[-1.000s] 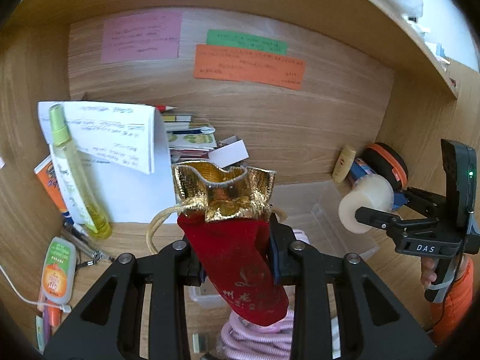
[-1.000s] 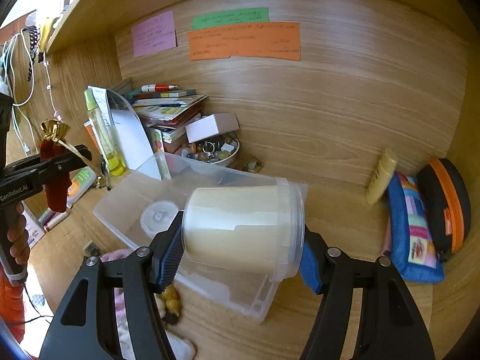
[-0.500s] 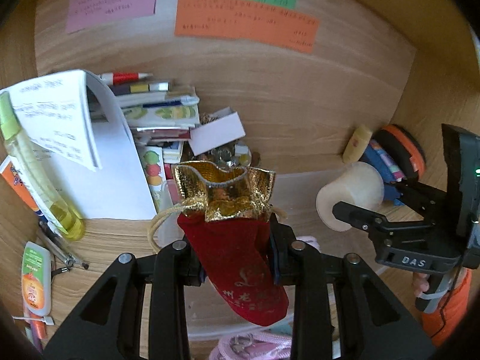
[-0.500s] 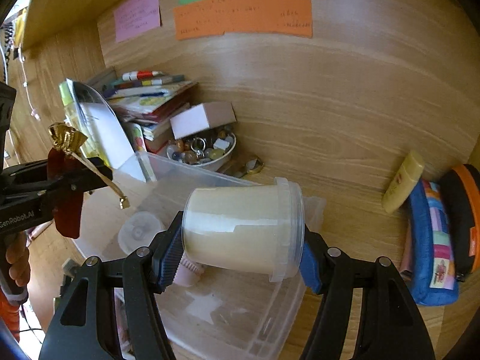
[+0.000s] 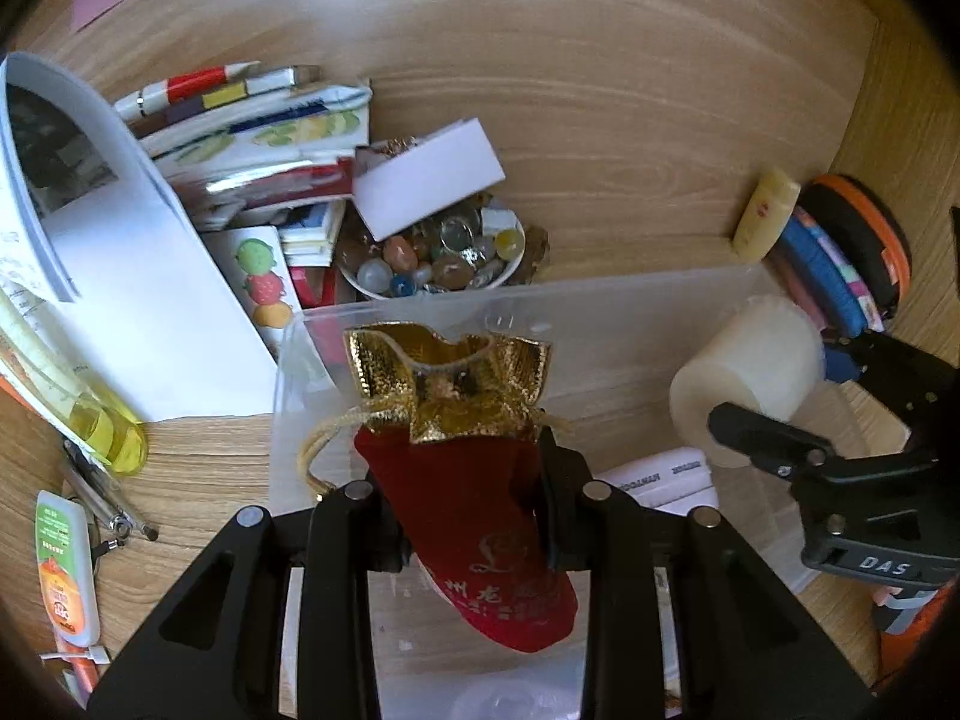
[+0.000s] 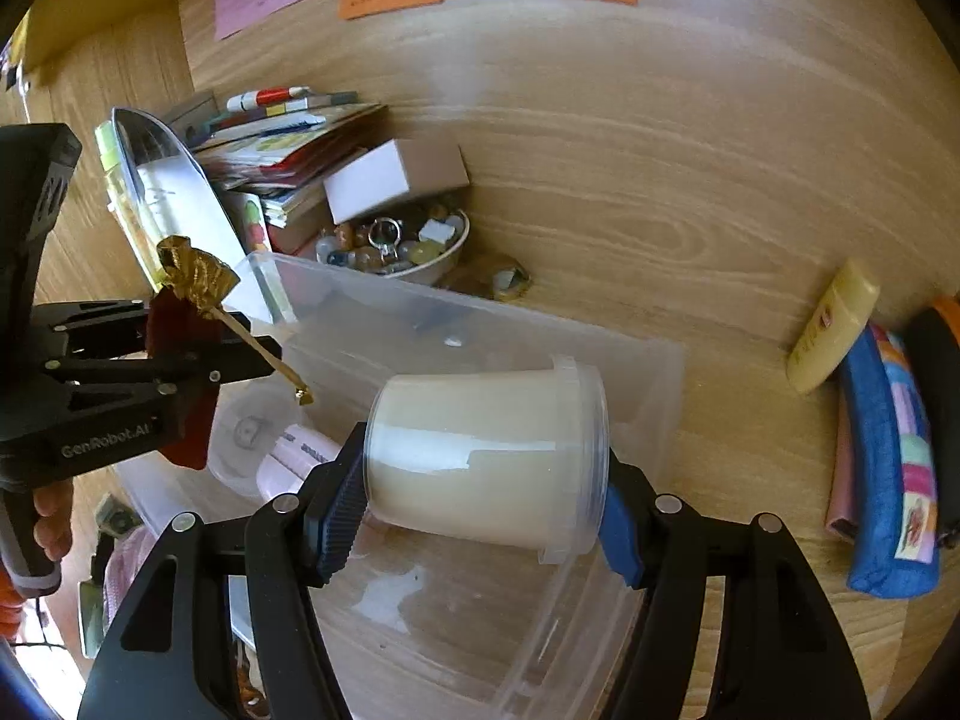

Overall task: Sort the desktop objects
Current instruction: 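Carry the pouch and jar over the clear box and release both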

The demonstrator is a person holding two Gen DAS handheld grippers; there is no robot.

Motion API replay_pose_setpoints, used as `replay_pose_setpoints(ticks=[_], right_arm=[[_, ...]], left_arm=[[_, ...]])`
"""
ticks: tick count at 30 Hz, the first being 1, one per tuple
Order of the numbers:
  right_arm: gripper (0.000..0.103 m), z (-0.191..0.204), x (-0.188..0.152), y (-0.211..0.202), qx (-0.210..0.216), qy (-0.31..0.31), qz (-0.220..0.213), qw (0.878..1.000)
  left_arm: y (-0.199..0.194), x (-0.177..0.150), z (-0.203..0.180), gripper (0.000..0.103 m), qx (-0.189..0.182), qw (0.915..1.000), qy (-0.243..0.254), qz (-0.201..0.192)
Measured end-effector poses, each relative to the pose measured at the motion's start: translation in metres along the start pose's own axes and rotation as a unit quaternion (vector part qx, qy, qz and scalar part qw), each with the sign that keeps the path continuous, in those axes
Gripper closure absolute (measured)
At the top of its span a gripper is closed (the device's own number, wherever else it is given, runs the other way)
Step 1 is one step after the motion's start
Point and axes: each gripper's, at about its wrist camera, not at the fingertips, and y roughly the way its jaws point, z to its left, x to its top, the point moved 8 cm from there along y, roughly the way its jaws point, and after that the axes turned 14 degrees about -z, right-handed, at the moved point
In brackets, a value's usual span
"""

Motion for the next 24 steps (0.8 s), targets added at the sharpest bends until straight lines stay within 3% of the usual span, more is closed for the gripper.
replay_pose_setpoints(ticks=[11, 13, 24], right_arm=[[0.04, 0.004, -0.003, 0.0, -0.033, -0.044, -0.004, 0.998], [0.041, 0.006, -0.002, -0.001, -0.021, -0.041, -0.004, 0.999], [0.04, 0.005, 0.0, -0.002, -0.021, -0.031, -0.007, 0.999]], left_arm=[[0.016, -0.012, -0.009, 0.072, 0.019, 0.999, 0.033, 0.025], [0.018, -0.013, -0.007, 0.071, 0.022, 0.9988, 0.034, 0.028], [0.011, -0.015, -0.004, 0.048, 0.03, 0.9986, 0.04, 0.02]])
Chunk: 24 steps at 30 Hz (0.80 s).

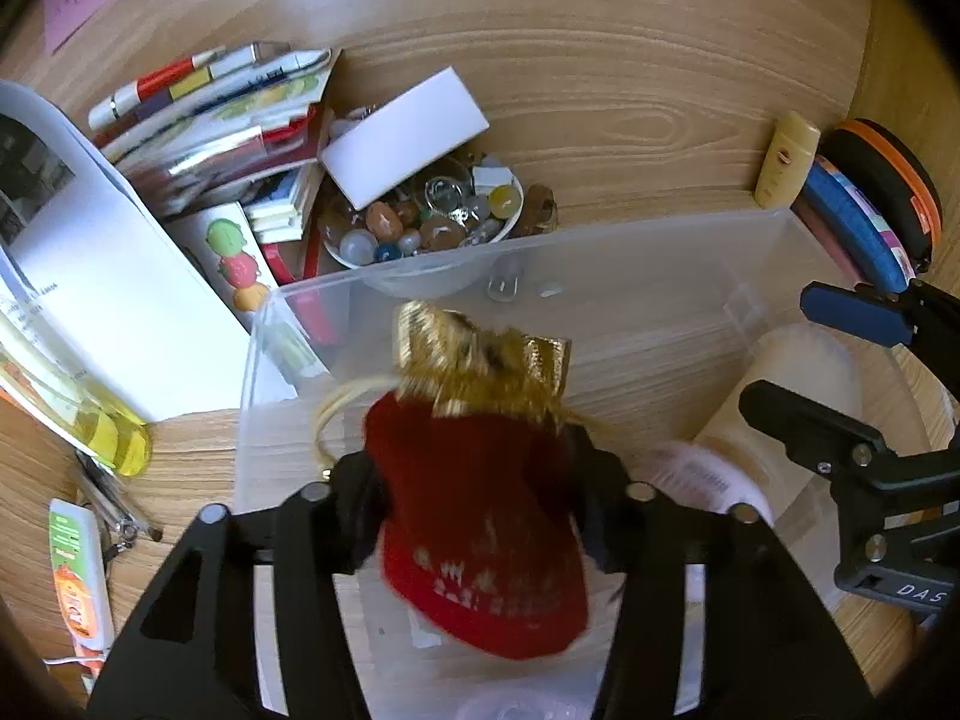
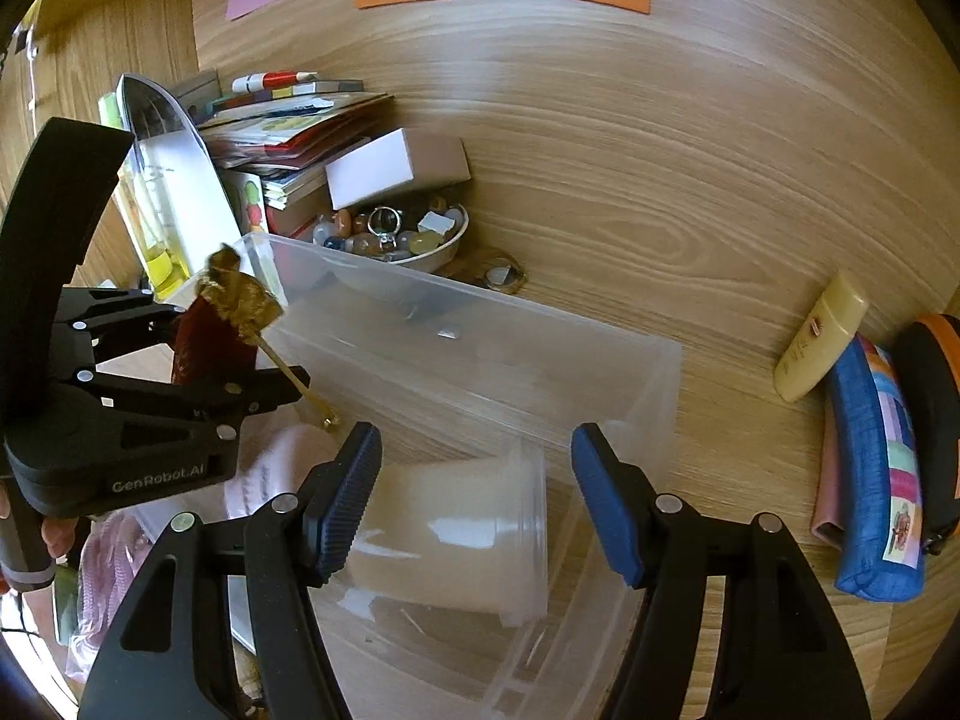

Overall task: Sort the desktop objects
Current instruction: 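Carry the pouch and jar over the clear box and release both, then move both grippers back toward the green bottle and white bag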

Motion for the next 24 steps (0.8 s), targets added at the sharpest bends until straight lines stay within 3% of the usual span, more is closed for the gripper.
replay_pose_setpoints(ticks=[3, 7, 11, 24], right_arm=[[0.039, 0.003, 0.002, -0.004, 0.001, -0.007, -0.007, 1.0], [0.025, 0.005, 0.007, -0.011, -0.001, -0.012, -0.022, 1.0], [0.021, 0.005, 0.012, -0.018, -0.011, -0.017, -0.039, 0.999], [0.006, 0.0, 0.033, -0.041, -0.04, -0.026, -0.082, 0.995]], left_arm=[[-0.005, 0.002, 0.0, 0.044, -0.001, 1.0, 0.002, -0.006], [-0.015, 0.007, 0.002, 0.036, -0.009, 0.9998, -0.006, -0.016], [-0.029, 0.013, 0.009, 0.029, 0.0, 0.9995, -0.007, -0.031], [-0.078, 0.021, 0.017, 0.024, 0.011, 0.9971, -0.023, -0.072]])
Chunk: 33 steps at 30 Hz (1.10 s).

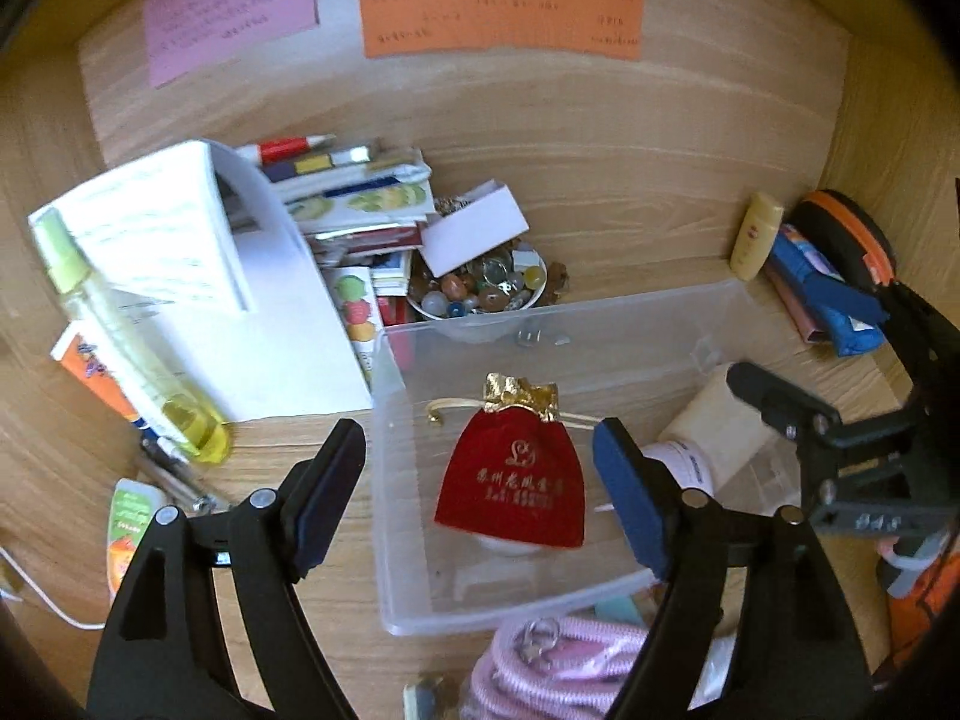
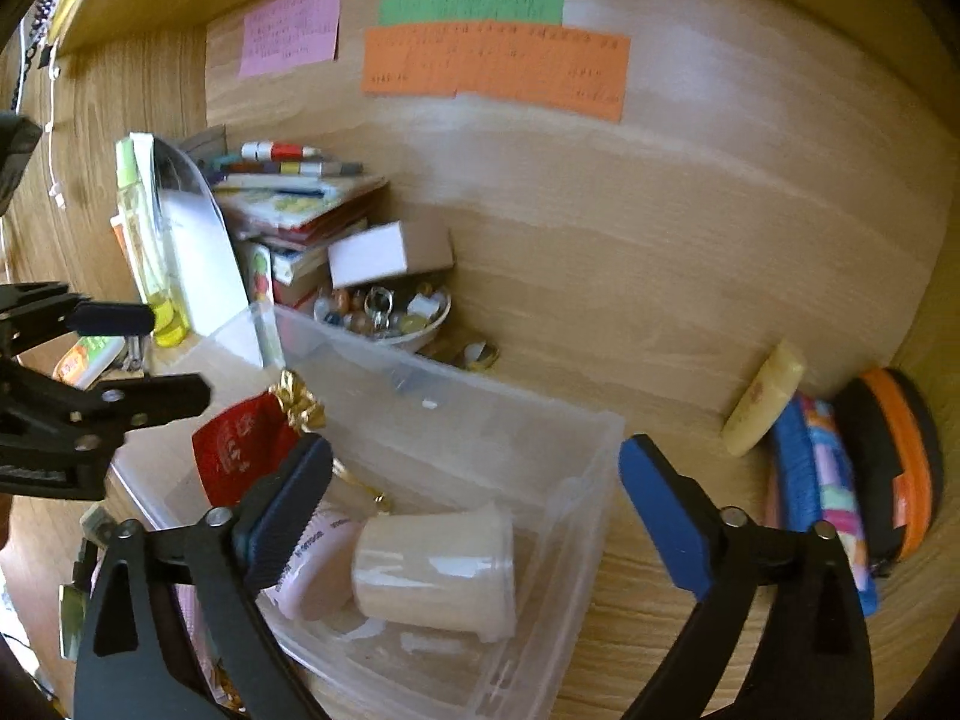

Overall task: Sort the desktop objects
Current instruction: 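Move both grippers back toward the green bottle and white bag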

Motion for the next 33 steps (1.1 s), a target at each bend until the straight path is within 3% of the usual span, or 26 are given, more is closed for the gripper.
replay_pose_setpoints(ticks=[1, 2, 4, 18, 25, 33], right_arm=[[0.006, 0.0, 0.004, -0.004, -0.002, -0.001, -0.006, 1.0], [0.006, 0.0, 0.007, -0.007, -0.002, -0.003, -0.008, 1.0], [0.005, 0.002, 0.012, -0.015, -0.004, -0.008, -0.015, 1.0], [0.0, 0.027, 0.008, -0.087, 0.023, -0.005, -0.037, 0.999], [0.0, 0.043, -0.013, -0.116, 0.031, -0.005, -0.029, 0.999], [0.0, 0.056, -0.061, -0.127, 0.043, 0.003, 0.021, 0.999]], left_arm=[[-0.009, -0.001, 0.004, 0.021, 0.004, 1.0, 0.0, -0.004], [-0.016, -0.001, 0.007, 0.011, 0.007, 0.9999, 0.001, -0.009], [-0.03, -0.001, 0.008, 0.006, 0.012, 0.9995, 0.003, -0.028], [-0.101, -0.031, 0.019, 0.003, 0.029, 0.9972, 0.018, -0.067], [-0.115, -0.061, 0.033, 0.003, 0.032, 0.9979, 0.001, -0.056], [-0.115, -0.108, 0.045, 0.003, 0.032, 0.9989, -0.027, -0.021]])
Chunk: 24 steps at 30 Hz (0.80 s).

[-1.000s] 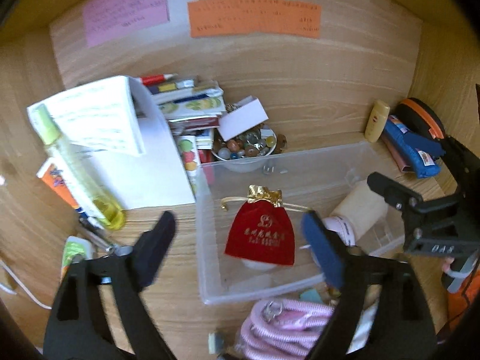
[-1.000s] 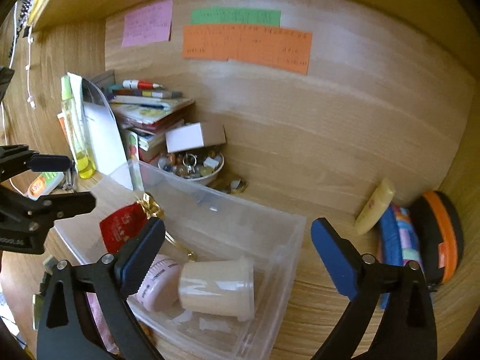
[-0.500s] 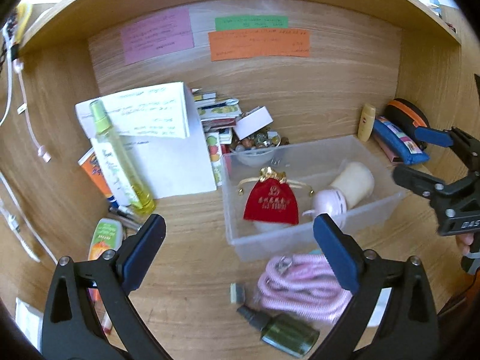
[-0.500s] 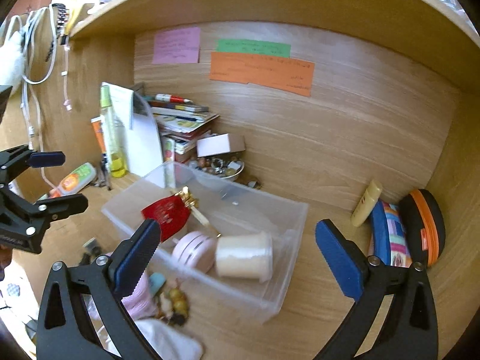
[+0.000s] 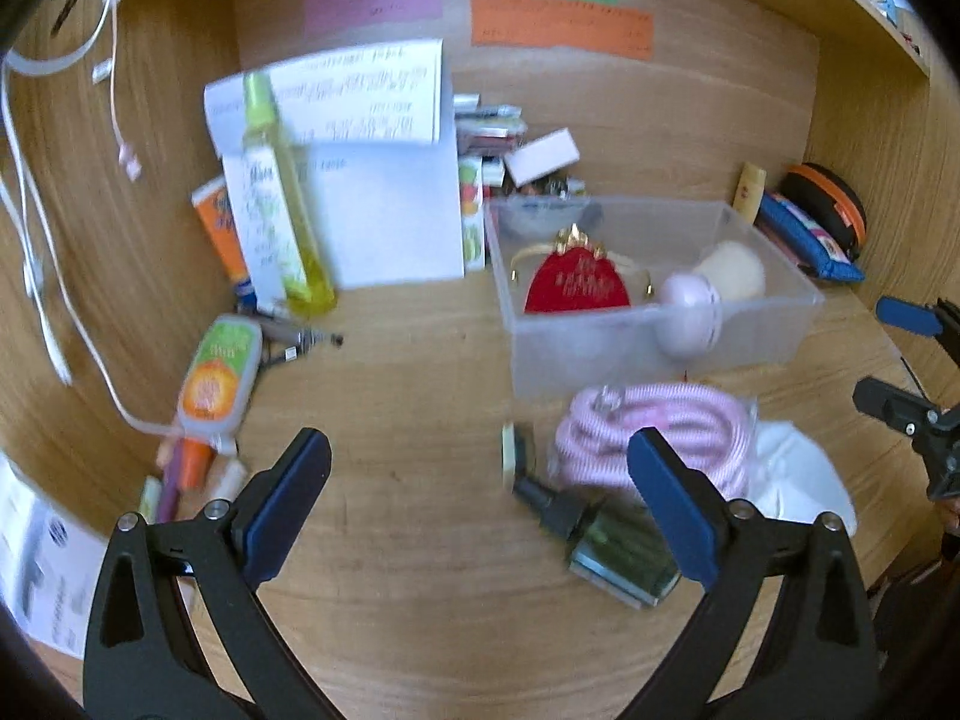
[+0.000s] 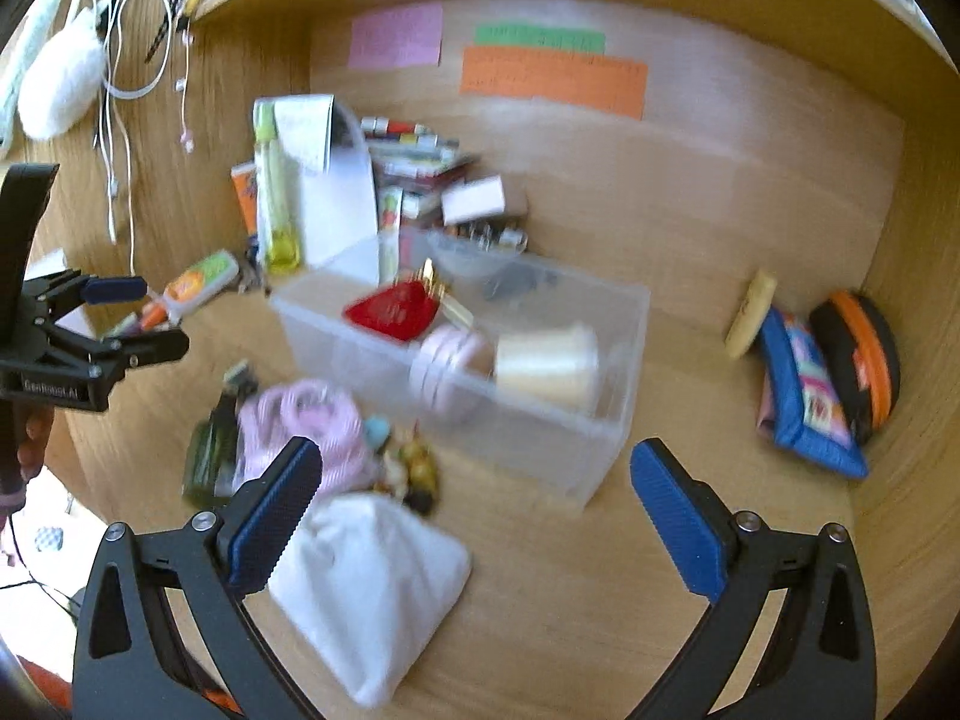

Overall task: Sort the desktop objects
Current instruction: 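Move both grippers back toward the green bottle and white bag, then grasp the dark green bottle with the left gripper while the right grasps the white drawstring bag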

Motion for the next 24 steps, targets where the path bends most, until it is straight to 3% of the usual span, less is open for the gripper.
replay_pose_setpoints(ticks=[7, 13, 24], right_arm=[[0.0, 0.014, -0.042, -0.001, 0.029, 0.023, 0.051, 0.998], [0.0, 0.028, -0.06, -0.001, 0.055, 0.026, 0.073, 0.996], [0.0, 0.042, -0.079, 0.029, 0.09, 0.026, 0.123, 0.988]], left_arm=[[-0.006, -0.042, -0.01, 0.003, -0.033, 0.9987, -0.023, 0.031], [-0.004, -0.067, -0.035, 0.003, -0.066, 0.9963, -0.013, 0.053], [0.027, -0.076, -0.053, 0.003, -0.076, 0.9936, -0.014, 0.082]])
